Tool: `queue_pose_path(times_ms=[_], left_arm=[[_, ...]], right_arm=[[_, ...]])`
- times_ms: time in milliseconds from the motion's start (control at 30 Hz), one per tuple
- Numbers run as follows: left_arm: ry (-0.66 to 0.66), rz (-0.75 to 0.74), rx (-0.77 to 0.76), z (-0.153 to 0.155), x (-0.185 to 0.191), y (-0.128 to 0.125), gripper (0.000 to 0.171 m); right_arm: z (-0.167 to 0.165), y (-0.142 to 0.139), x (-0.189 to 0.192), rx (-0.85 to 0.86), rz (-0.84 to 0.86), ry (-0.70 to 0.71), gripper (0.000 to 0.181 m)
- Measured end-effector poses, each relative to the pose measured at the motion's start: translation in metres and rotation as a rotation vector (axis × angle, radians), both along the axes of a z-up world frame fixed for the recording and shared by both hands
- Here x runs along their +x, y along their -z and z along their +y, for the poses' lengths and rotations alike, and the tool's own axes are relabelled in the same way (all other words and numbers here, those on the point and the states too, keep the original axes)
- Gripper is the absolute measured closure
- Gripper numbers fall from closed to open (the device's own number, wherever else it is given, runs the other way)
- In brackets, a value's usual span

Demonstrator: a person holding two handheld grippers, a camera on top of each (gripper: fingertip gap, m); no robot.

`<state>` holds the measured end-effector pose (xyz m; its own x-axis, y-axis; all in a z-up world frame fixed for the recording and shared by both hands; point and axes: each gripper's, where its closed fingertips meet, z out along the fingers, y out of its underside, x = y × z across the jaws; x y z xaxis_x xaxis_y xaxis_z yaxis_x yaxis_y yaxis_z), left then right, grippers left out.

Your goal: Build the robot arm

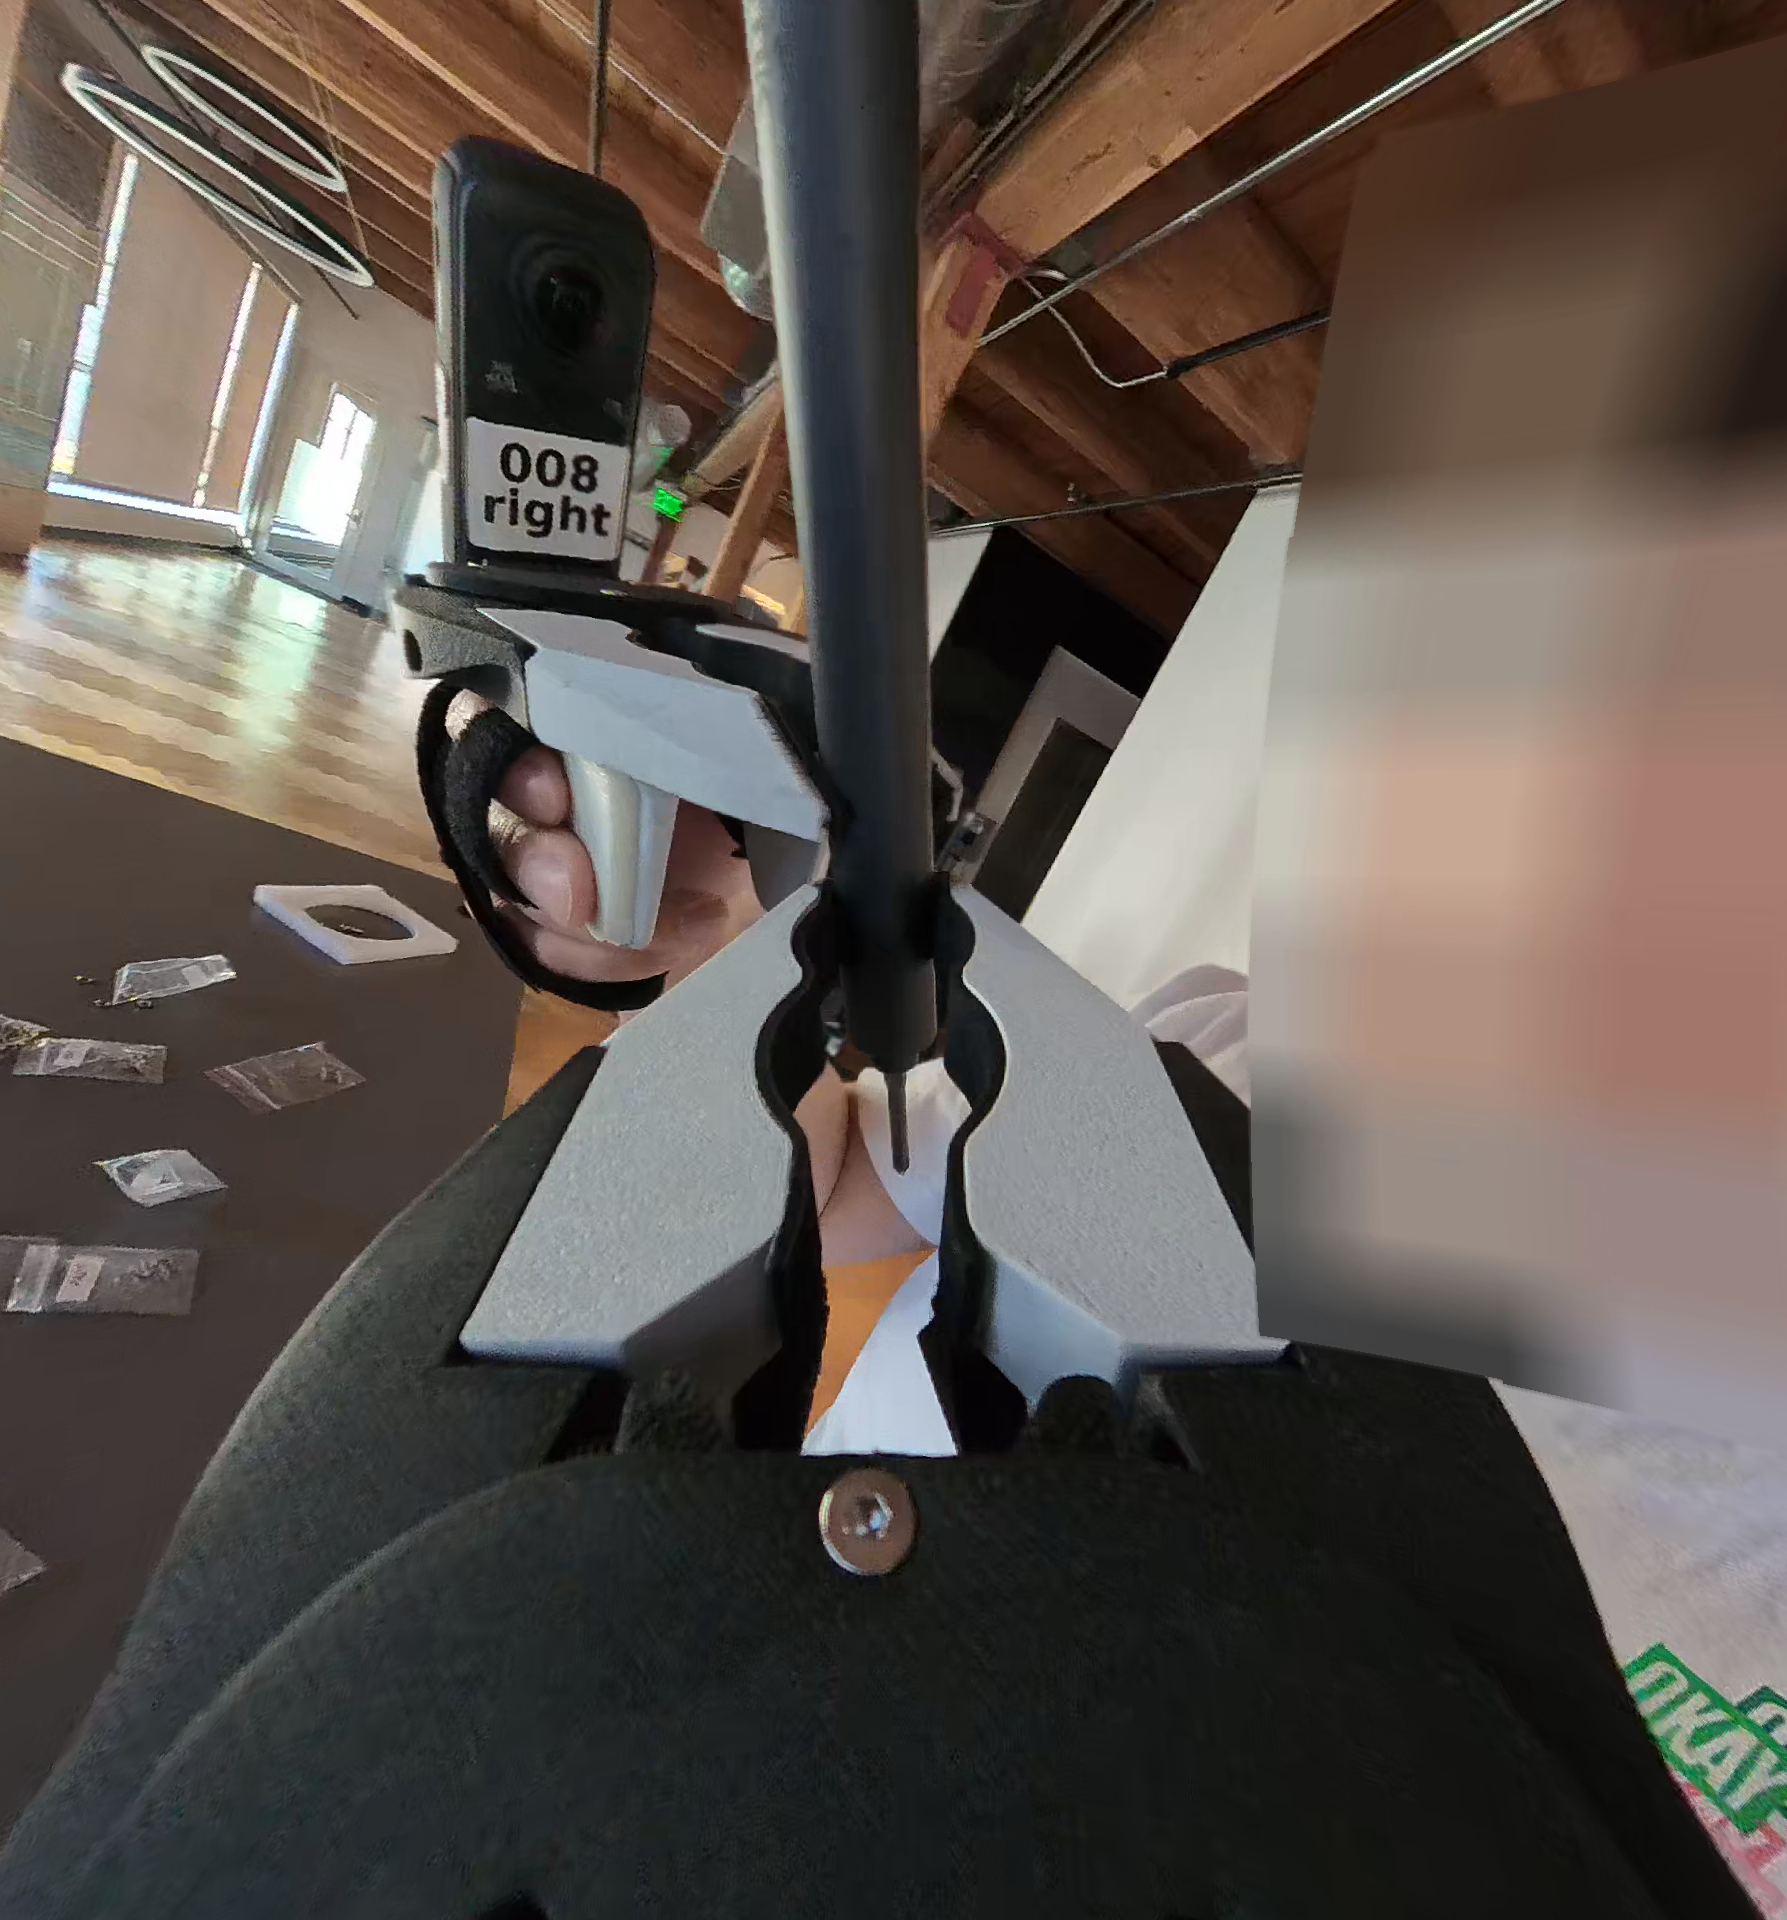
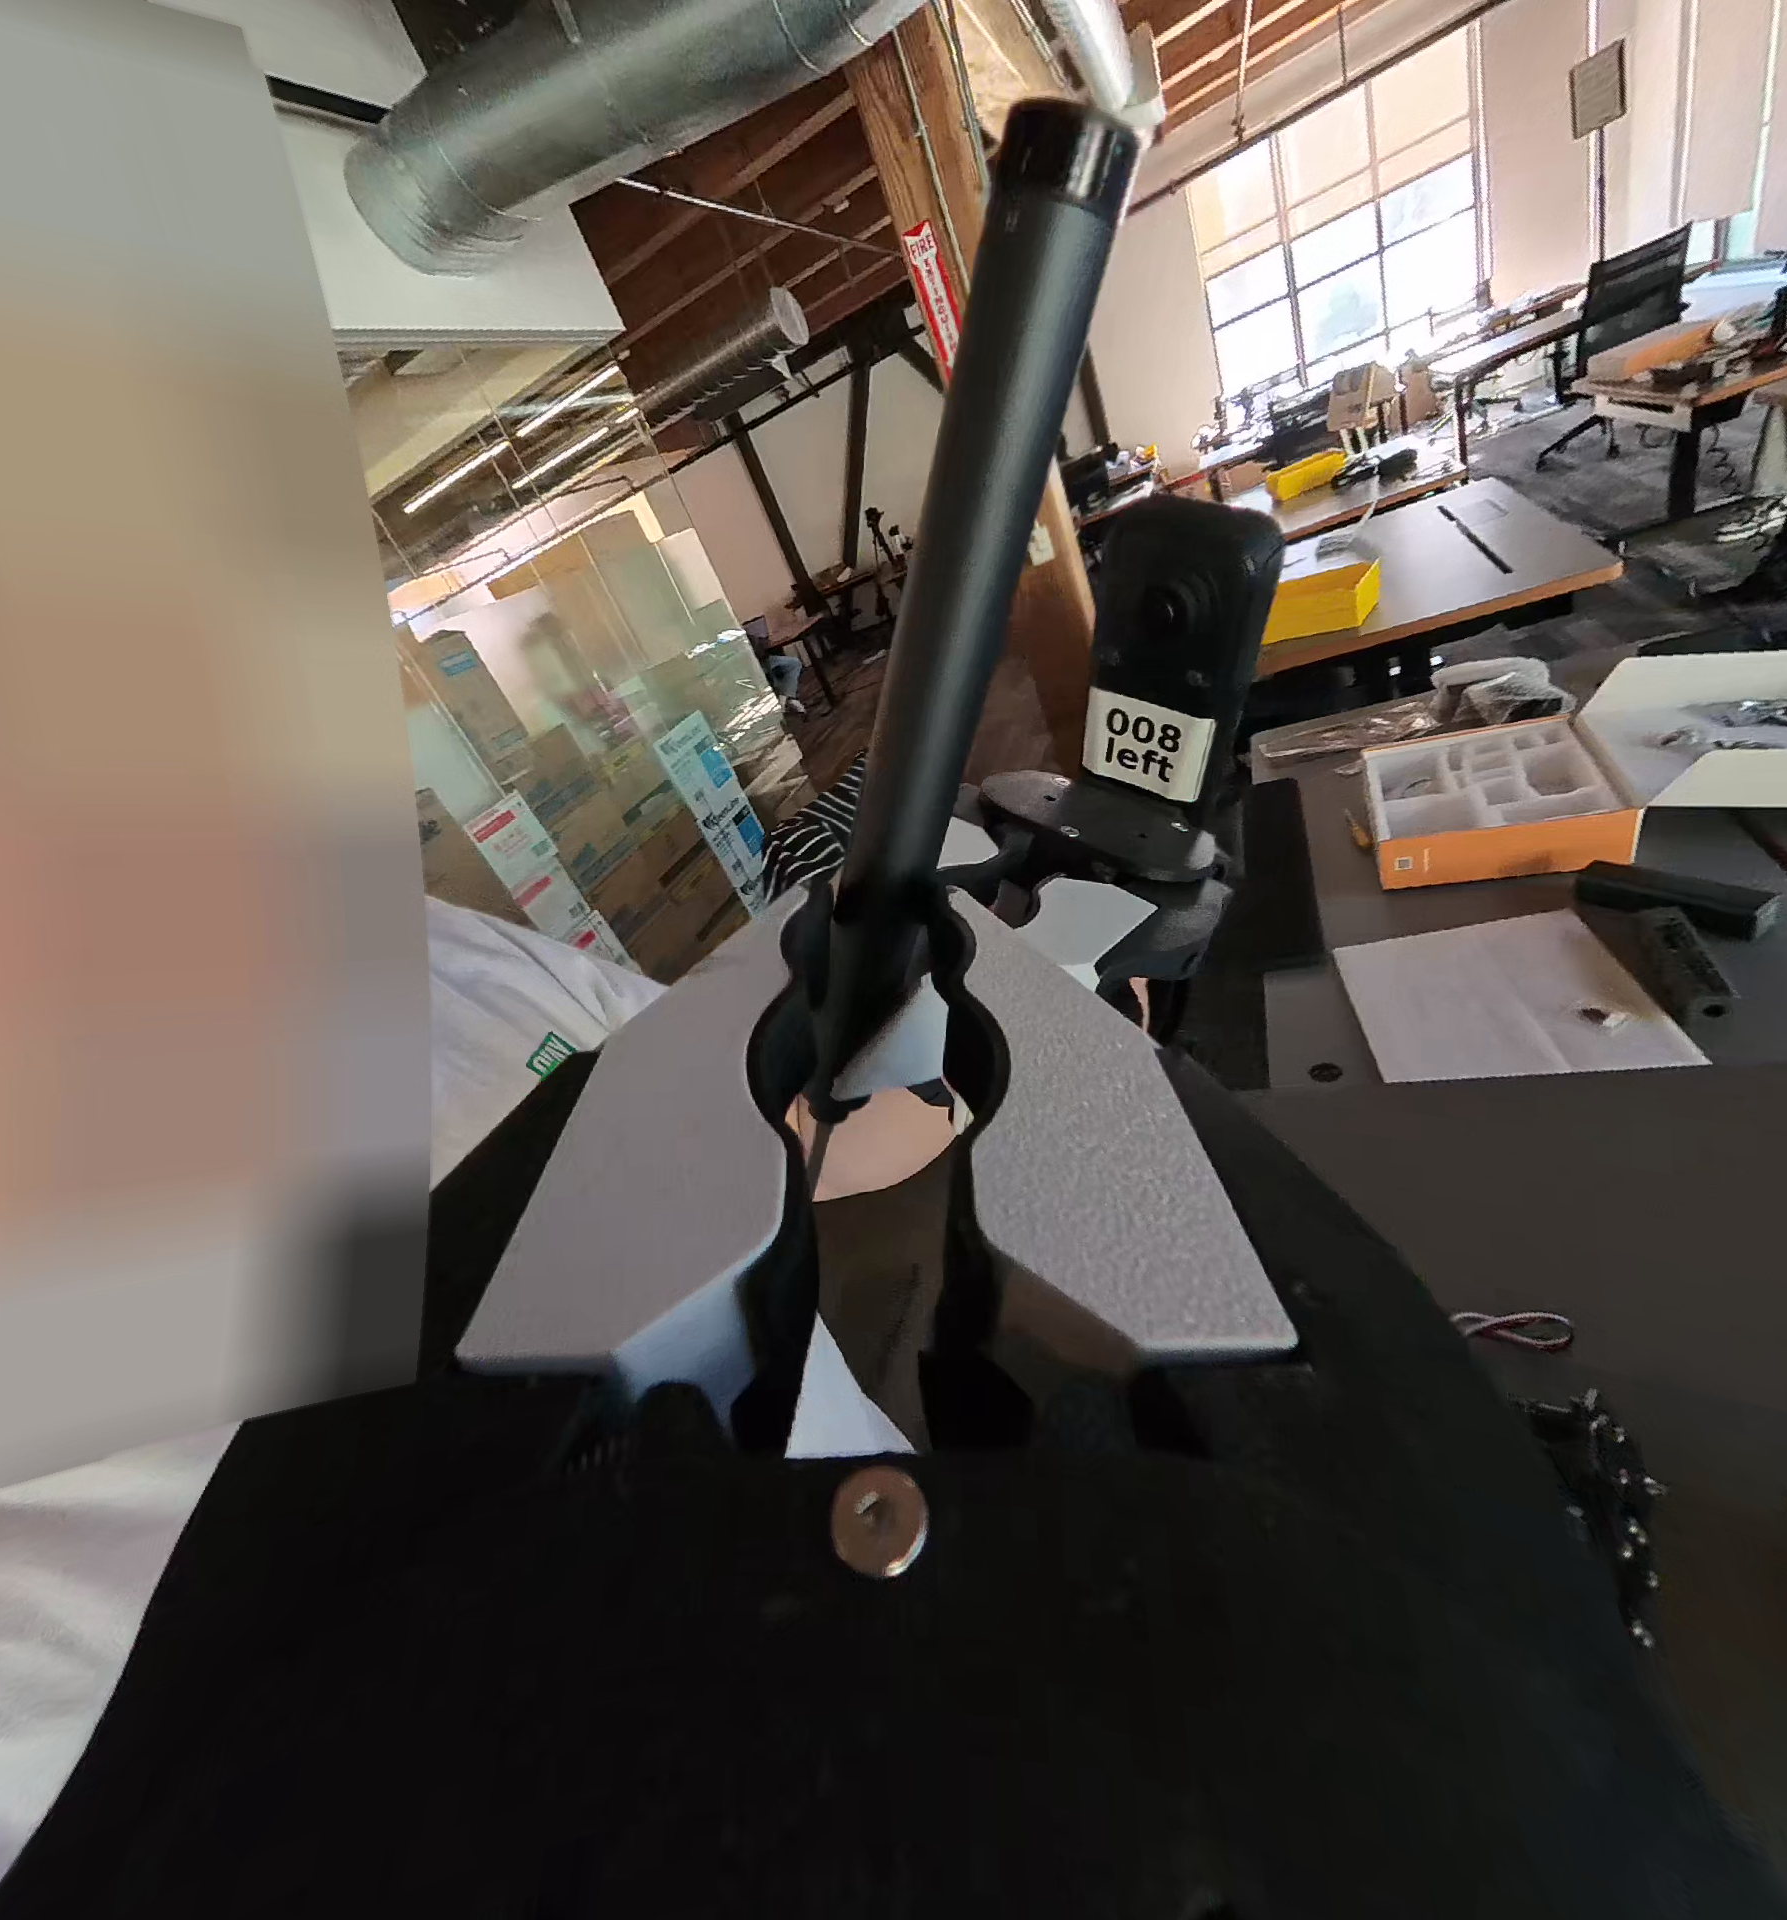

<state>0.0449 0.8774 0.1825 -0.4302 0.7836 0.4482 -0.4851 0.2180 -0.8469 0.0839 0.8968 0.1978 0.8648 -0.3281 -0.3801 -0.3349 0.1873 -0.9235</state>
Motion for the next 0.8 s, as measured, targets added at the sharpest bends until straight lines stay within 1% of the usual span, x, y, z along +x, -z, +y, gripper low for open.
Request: queue_pose_path(times_ms=[33, 200, 367, 500, 667, 800], left_arm=[[-0.015, -0.005, 0.007, -0.003, -0.004, 0.002, 0.156], [-0.078, -0.034, 0.043, -0.018, -0.024, 0.011, 0.155], [-0.087, -0.041, 0.072, -0.028, -0.038, 0.015, 0.155], [-0.080, -0.057, 0.087, -0.036, -0.043, 0.017, 0.155], [-0.049, -0.063, 0.093, -0.043, -0.046, 0.017, 0.155], [-0.046, -0.072, 0.100, -0.047, -0.043, 0.017, 0.155]], right_arm=[[-0.003, 0.000, -0.004, 0.016, 0.009, -0.007, 0.163], [-0.016, 0.009, -0.025, 0.029, 0.044, -0.046, 0.166], [-0.027, 0.013, -0.039, 0.098, 0.076, -0.098, 0.166], [-0.035, 0.015, -0.044, 0.159, 0.088, -0.128, 0.166], [-0.042, 0.014, -0.047, 0.178, 0.087, -0.163, 0.166], [-0.046, 0.015, -0.043, 0.143, 0.090, -0.125, 0.166]])
